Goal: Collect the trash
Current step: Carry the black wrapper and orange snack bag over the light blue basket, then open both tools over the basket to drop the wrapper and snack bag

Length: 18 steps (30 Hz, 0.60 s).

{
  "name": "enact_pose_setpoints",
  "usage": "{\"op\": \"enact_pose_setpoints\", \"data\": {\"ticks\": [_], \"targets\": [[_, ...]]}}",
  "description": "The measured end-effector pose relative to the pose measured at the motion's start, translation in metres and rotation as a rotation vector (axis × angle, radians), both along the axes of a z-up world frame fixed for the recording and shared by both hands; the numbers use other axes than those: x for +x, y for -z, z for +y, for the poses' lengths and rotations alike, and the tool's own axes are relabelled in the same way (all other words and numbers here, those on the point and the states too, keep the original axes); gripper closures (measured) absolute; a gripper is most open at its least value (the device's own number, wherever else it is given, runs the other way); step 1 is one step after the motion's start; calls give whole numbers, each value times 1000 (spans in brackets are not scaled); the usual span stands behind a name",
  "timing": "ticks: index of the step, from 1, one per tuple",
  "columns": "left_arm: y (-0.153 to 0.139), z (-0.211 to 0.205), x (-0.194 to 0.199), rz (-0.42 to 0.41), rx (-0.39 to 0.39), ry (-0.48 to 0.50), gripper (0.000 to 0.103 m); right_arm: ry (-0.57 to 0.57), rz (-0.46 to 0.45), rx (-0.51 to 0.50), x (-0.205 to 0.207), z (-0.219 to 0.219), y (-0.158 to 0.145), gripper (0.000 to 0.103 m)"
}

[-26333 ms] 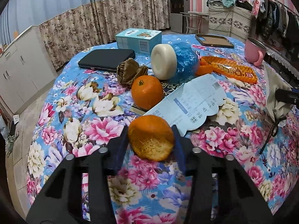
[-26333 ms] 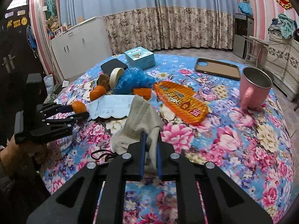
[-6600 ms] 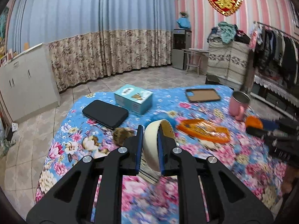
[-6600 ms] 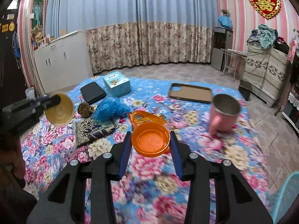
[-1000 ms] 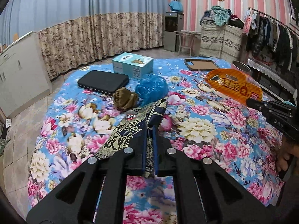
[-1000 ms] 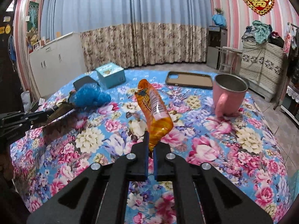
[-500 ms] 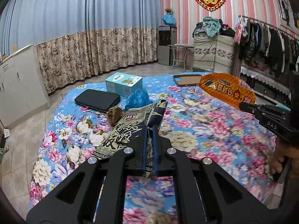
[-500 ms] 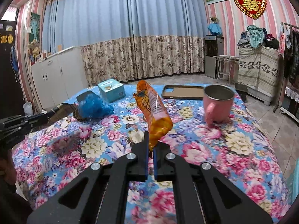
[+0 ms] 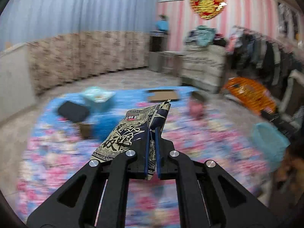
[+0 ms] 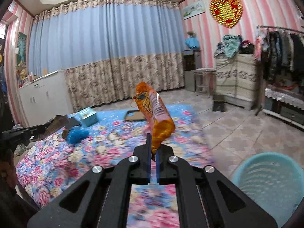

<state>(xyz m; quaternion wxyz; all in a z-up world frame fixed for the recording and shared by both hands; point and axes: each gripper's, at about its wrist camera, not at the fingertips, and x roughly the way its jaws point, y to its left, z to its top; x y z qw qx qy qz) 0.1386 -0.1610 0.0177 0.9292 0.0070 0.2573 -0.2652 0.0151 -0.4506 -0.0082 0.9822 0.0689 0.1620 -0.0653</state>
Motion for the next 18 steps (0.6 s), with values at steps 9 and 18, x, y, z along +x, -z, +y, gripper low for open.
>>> {"op": "enact_pose_setpoints", "data": {"ticks": [9,18], "targets": [[-38,-179,-44,60,-59,380,99,197,28,-43,-88,-104,-12,100],[-12,-333,-107,81,68,576,99,308,142,-13,-145,-177,16,100]]}}
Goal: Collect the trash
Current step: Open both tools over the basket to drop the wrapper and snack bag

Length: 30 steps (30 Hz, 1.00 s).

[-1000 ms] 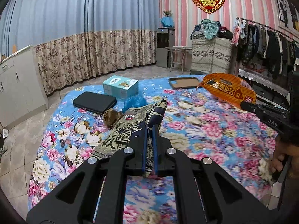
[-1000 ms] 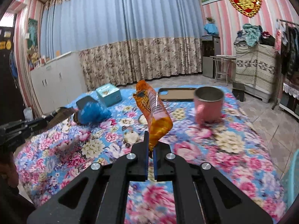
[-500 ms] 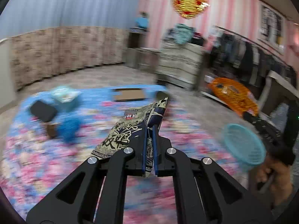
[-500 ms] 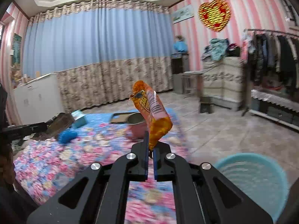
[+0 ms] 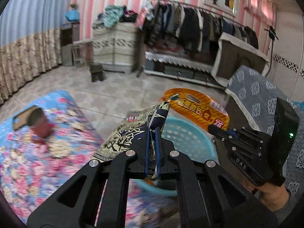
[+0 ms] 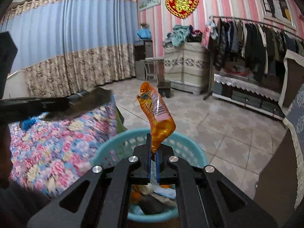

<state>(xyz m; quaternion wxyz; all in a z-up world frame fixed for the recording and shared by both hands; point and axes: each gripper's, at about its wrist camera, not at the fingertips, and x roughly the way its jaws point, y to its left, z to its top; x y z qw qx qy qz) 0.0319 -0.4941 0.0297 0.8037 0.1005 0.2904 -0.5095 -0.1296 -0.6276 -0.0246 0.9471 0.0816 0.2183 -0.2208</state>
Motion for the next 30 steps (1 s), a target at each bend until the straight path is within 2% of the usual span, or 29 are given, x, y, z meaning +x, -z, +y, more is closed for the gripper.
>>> {"op": "enact_pose_setpoints", "data": {"ticks": [4,11,13,14,15,18,19,20,22,26,30], "targets": [[20,-26,-4,66,8,26,99,9,4,18,-10,-10,9,100],[38,-46,2,104,34,26,94,18,1,25,-9,-20,15,99],[41,-49,6,127,34,29,88,22,3,19,-6,-19,14,98],[43,-49,7,139,33,29,74,24,3,17,-5,-19,13,98],[43,-48,9,154,20,21,66,29,7,14,-3,-19,13,98],[37,-42,11,157,-12,13,60,32,11,17,0,-20,12,96],[36,-41,12,158,-13,12,60,36,9,16,0,-20,11,89],[34,-40,13,156,-14,10,60,35,6,19,0,-20,10,71],[29,-32,17,143,-19,-5,60,45,-10,12,-2,-20,8,53],[18,-10,31,128,-51,-49,60,49,-17,17,-1,-17,6,53],[2,30,46,100,-112,-121,60,39,-8,17,5,-13,6,53]]}}
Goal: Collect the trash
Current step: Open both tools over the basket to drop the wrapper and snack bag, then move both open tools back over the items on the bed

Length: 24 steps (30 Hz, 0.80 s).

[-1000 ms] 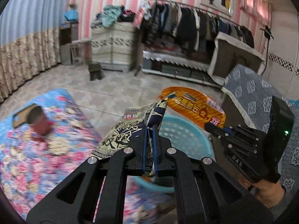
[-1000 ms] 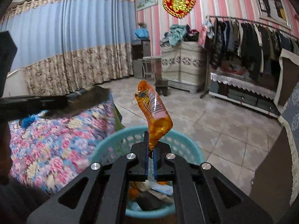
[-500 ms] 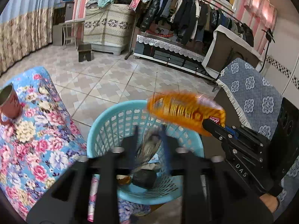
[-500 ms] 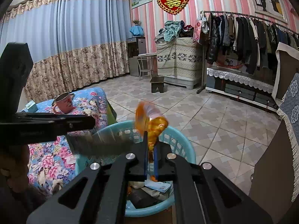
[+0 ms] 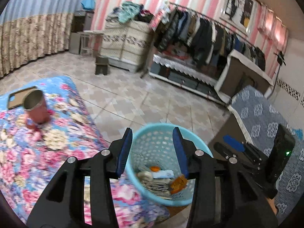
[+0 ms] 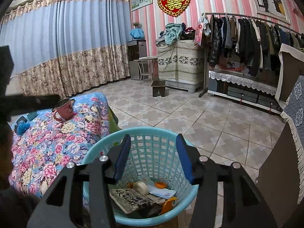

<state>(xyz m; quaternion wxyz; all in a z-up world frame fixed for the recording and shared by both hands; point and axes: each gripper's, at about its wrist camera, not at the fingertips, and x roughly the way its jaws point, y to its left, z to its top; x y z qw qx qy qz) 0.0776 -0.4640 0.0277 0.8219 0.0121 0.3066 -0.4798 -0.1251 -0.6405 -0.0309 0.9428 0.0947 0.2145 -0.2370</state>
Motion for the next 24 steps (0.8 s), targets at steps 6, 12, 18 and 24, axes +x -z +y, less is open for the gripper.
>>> {"op": "enact_pose_setpoints", "data": {"ticks": [6,12,18,24], "targets": [[-11,58,24,-68,4,-121,58,-30,15,-13,17,19,-1,53],[-16,139,42,-213,73,-276,33,-103,31,-10,53,57,1,51],[-8,242,61,-326,142,-467,20,-184,40,-6,101,107,2,35],[9,337,82,-403,236,-712,13,-284,39,1,153,175,1,20]]}}
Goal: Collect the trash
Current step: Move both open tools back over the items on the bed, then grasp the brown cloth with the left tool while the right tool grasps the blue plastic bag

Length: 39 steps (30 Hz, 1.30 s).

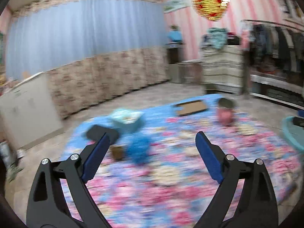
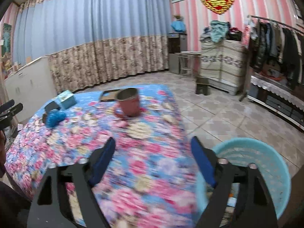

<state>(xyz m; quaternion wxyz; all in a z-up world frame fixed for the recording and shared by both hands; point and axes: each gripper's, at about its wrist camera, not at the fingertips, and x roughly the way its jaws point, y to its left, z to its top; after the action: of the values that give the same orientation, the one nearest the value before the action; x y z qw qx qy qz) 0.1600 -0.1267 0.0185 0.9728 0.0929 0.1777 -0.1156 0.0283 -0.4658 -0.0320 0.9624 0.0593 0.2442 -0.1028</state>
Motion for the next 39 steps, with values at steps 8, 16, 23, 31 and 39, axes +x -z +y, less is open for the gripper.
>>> {"op": "enact_pose_setpoints", "data": {"ticks": [8,16,23,31,39], "targets": [[20,111,43,62,-114,-231,11,-197,17,4,69,103,4,19],[54,144,106,199,-185,-262,11,-371,60,-66,154,201,12,12],[68,121,150,243,-153,-264,11,-442,160,4,237,254,46,12],[75,123,165,271,-128,-263,11,-500,309,-58,294,295,83,81],[77,79,171,261,-37,-142,11,-354,145,-120,256,243,47,82]]}}
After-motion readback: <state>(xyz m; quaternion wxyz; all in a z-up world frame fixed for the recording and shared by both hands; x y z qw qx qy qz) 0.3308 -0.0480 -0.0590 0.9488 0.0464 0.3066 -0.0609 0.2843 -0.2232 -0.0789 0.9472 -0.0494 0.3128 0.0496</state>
